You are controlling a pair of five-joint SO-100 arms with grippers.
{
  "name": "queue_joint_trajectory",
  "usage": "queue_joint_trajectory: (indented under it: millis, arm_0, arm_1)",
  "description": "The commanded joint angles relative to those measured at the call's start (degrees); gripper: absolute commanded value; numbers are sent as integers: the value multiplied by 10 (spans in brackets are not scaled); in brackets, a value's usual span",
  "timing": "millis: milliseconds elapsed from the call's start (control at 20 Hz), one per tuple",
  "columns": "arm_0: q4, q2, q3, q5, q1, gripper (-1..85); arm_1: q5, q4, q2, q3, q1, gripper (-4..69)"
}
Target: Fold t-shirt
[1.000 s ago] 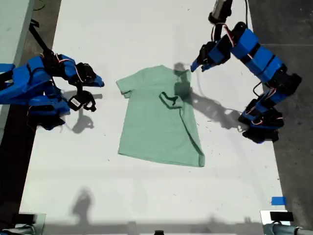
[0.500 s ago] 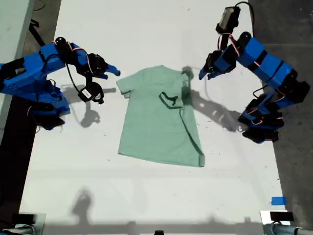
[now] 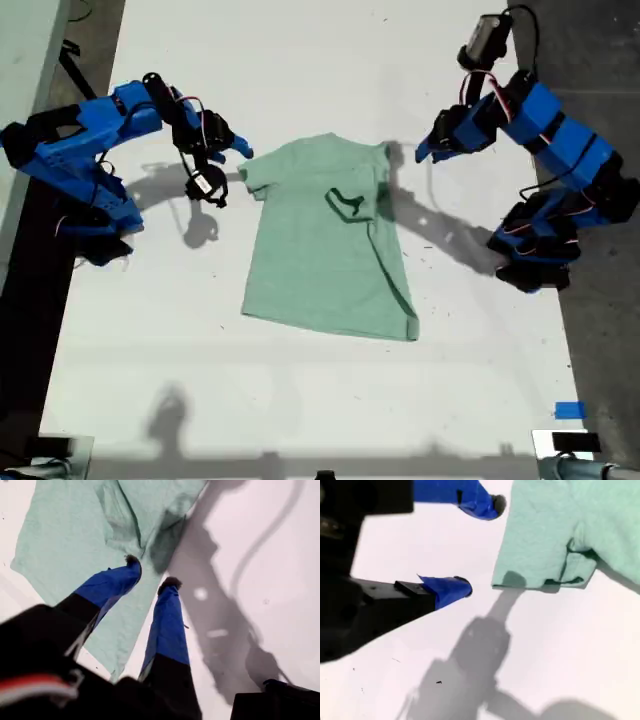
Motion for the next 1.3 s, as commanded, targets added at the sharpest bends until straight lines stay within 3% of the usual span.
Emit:
queue_joint_trajectory:
  millis: [0,350,700,900,1250]
  arm_0:
    - [-30,-41,-52,4,-14,264]
    - [-59,-182,-110,4,-35,270]
    - [-32,-306,-196,1,-40,252]
    - [44,-388,-301,11,-40,8]
    - [85,-310,-304,31,-87,0]
  arm_1:
    - [8,-8,35,0,-3,118]
    - [8,-6,78,29,-3,109]
    - [5,2,133,65,12,101]
    - [-1,2,149,79,25,97]
    - [-3,9,183,103,33,92]
